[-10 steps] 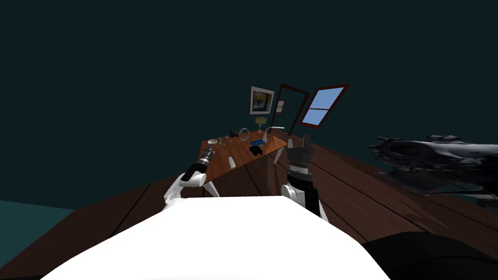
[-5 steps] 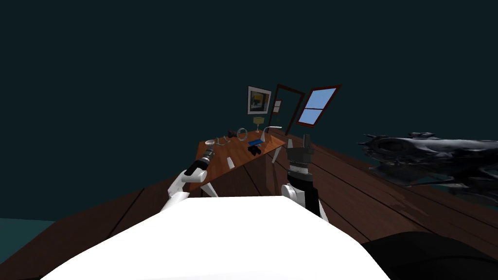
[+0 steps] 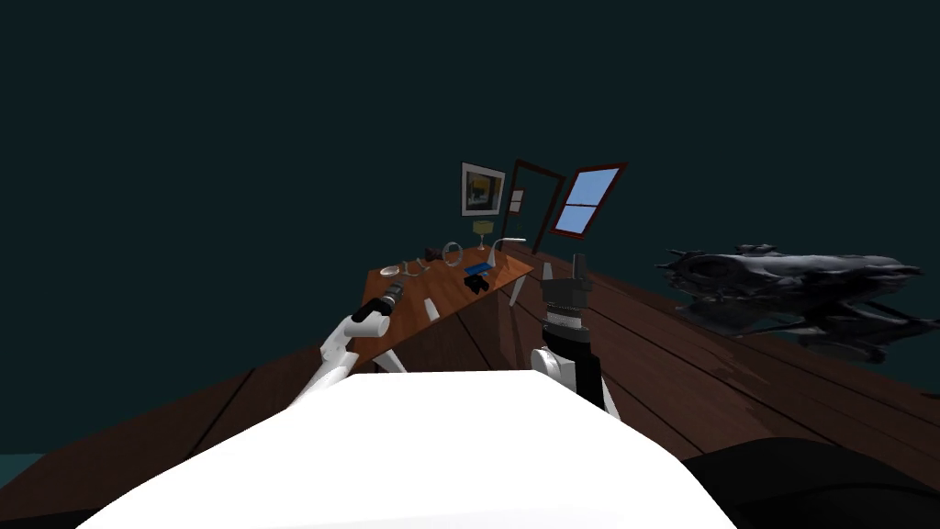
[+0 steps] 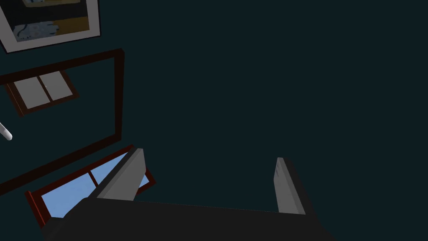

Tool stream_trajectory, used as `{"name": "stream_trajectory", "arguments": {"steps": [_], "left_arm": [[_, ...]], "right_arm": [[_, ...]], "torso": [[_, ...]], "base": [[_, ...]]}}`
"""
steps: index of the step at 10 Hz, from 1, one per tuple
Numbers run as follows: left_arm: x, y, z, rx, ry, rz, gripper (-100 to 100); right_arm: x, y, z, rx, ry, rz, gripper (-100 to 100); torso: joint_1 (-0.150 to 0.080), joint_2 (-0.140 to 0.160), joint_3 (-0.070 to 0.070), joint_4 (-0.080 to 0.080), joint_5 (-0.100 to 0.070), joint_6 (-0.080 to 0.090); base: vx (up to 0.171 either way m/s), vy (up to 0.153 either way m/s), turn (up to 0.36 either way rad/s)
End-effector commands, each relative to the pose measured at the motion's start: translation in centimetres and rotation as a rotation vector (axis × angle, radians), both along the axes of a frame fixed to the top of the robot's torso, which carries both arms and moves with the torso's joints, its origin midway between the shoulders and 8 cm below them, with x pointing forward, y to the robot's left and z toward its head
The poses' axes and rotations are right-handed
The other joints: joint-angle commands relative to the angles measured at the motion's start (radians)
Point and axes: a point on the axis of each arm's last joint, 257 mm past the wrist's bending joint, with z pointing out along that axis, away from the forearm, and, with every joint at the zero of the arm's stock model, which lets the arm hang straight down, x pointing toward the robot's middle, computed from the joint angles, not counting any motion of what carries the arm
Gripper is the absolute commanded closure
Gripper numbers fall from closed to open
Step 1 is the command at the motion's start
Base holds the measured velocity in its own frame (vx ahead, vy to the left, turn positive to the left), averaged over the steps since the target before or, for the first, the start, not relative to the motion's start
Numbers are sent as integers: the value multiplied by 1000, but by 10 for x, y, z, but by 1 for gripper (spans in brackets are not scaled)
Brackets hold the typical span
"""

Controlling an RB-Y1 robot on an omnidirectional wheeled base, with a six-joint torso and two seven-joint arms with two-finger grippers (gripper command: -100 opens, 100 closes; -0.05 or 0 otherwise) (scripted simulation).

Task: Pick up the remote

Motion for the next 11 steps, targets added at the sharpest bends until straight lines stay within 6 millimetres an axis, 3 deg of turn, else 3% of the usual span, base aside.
{"name": "stream_trajectory", "arguments": {"steps": [1,6,11], "left_arm": [[2,5,-15,12,55,7,-100],[7,29,-58,77,240,9,-100],[-3,46,-99,110,414,7,-100]], "right_arm": [[0,0,0,0,0,0,0],[0,0,0,0,0,0,0],[0,0,0,0,0,0,0]], "torso": [[0,0,0,0,0,0],[0,0,0,0,0,0],[0,-1,-1,0,0,0]], "base": [[10,9,-83],[15,7,-122],[22,9,-108]]}}
